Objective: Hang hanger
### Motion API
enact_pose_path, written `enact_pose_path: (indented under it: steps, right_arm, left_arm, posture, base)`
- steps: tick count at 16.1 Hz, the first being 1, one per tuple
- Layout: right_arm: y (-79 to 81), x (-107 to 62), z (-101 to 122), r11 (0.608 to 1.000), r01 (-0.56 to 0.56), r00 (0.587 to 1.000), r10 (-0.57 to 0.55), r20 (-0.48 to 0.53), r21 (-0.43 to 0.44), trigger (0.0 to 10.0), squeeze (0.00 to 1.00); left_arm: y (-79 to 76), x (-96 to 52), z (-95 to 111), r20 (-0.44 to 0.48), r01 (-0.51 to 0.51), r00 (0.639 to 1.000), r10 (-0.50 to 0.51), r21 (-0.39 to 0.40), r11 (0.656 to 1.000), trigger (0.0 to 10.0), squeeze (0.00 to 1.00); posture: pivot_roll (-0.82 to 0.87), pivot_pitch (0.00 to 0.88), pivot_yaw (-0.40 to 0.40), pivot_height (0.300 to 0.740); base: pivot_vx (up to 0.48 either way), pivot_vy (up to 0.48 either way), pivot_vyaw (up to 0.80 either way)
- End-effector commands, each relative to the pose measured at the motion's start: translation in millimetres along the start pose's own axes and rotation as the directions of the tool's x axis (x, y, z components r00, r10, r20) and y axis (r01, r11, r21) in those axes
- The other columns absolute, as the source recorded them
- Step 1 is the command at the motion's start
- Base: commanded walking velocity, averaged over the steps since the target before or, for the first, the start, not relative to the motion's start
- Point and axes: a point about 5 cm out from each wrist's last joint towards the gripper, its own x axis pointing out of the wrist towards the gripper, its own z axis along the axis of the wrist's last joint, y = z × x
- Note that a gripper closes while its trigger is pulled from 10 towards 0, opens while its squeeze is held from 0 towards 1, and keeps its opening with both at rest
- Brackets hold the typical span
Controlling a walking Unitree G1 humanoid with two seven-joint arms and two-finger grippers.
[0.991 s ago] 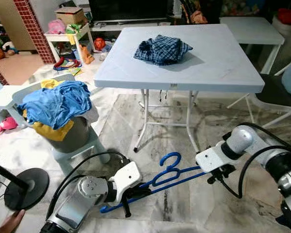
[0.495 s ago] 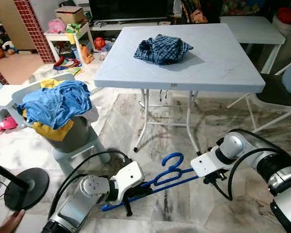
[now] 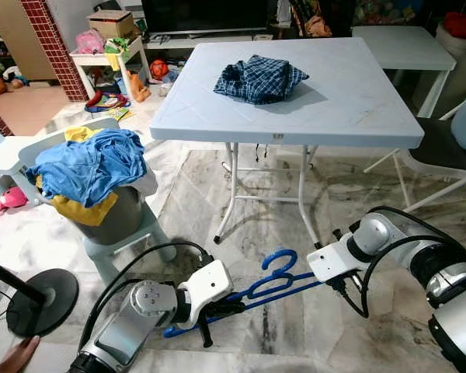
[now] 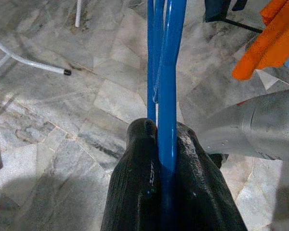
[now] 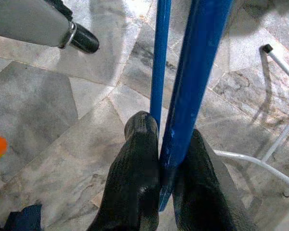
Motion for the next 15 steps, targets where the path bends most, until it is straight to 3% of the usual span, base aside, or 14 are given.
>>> enact_pose_path:
  steps: [1, 6, 7, 12, 15]
  right_arm:
    - [-6.2, -4.9, 2, 1.0, 0.012, 1.0, -0.012, -0.006, -0.024, 0.0, 0.0]
    - [-5.3, -6.7, -1, 1.0, 0.009, 1.0, -0.01, -0.008, -0.014, 0.0, 0.0]
    - [-5.3, -6.8, -2, 1.0, 0.02, 1.0, -0.021, -0.017, -0.012, 0.0, 0.0]
    - [-16.6, -8.9, -12, 0.978, 0.206, 0.97, -0.202, -0.132, 0.019, 0.0, 0.0]
    - [-18.4, -8.4, -16, 0.961, 0.272, 0.951, -0.261, -0.166, 0.048, 0.0, 0.0]
  left_arm:
    - [3.3, -1.8, 1, -0.006, -0.006, 1.0, 0.006, 0.022, 1.0, 10.0, 0.0]
    - [5.6, 1.0, 3, 0.004, -0.04, 0.999, 0.04, 0.043, 0.998, 10.0, 0.0]
    - [9.2, 1.2, 5, 0.025, -0.073, 0.997, 0.072, 0.038, 0.997, 10.0, 1.0]
    - [25.4, -2.8, 25, 0.115, -0.195, 0.976, 0.184, 0.101, 0.976, 10.0, 1.0]
    - [26.3, -4.8, 35, 0.166, -0.213, 0.967, 0.194, 0.105, 0.971, 10.0, 1.0]
  posture:
    - [-0.07, 0.0, 0.048, 0.74]
    - [-0.08, 0.0, 0.048, 0.74]
    - [-0.08, 0.0, 0.048, 0.74]
    - [-0.07, 0.0, 0.044, 0.74]
    - [-0.07, 0.0, 0.039, 0.74]
  base:
    - [0.0, 0.0, 0.0]
    - [0.0, 0.0, 0.0]
    - [0.0, 0.0, 0.0]
    - [0.0, 0.0, 0.0]
    - [0.0, 0.0, 0.0]
